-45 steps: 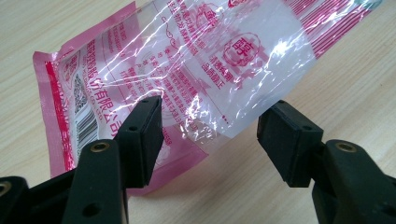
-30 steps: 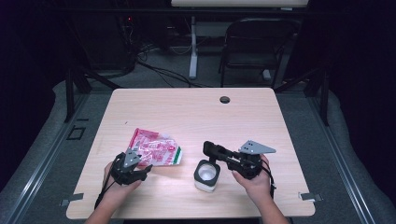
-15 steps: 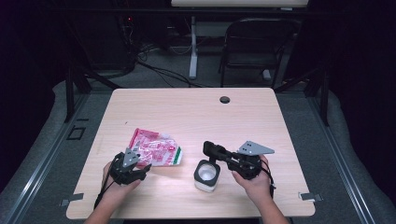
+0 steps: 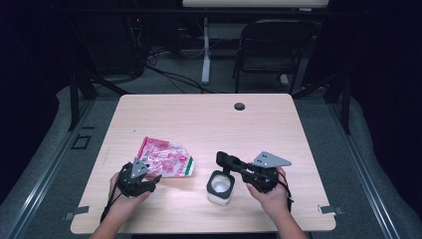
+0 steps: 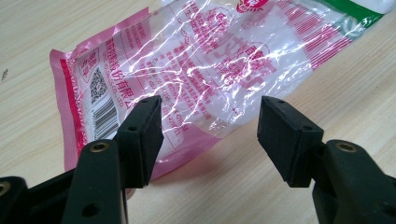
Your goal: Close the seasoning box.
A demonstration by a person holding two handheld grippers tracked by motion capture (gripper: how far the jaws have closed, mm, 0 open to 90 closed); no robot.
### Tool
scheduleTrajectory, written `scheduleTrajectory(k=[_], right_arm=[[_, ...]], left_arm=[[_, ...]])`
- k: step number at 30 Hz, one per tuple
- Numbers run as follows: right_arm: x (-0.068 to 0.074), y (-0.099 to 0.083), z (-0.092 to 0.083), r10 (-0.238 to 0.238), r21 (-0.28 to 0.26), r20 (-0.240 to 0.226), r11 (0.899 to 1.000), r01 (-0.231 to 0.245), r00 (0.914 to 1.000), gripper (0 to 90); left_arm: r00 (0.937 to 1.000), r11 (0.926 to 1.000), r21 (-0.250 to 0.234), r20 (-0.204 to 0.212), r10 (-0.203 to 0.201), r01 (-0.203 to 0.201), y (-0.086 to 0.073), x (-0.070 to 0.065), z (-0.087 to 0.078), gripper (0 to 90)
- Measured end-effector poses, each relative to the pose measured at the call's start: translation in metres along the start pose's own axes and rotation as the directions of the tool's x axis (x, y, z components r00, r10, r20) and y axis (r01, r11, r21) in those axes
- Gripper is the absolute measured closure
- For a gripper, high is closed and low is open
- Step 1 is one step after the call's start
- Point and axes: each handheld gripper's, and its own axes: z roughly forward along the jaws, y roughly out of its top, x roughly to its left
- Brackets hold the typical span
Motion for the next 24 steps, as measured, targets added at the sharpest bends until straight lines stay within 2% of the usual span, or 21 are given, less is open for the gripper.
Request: scheduleTrajectory(k=[12, 16, 20, 24], right_arm=[[0.014, 0.001, -0.004, -0.066, -0.009, 0.024, 0.998, 0.066, 0.9975, 77.4], [0.018, 0.001, -0.006, -0.081, -0.007, 0.014, 0.997, 0.081, 0.9966, 75.8], [0.022, 0.000, -0.006, -0.082, -0.010, -0.024, 0.997, 0.082, 0.9963, 72.3], [0.026, 0.000, -0.006, -0.090, -0.003, -0.038, 0.996, 0.090, 0.9952, 69.2]], left_arm=[[1.0000, 0.9999, -0.013, 0.004, 0.006, -0.006, 0.004, -0.002, 0.002, 40.6], [1.0000, 0.9998, -0.017, 0.003, 0.004, -0.004, 0.004, -0.002, 0.002, 40.6], [1.0000, 0.9999, -0.015, 0.004, 0.004, -0.004, 0.005, -0.001, 0.002, 40.6], [1.0000, 0.9999, -0.016, 0.004, 0.004, -0.004, 0.005, -0.001, 0.002, 40.6]])
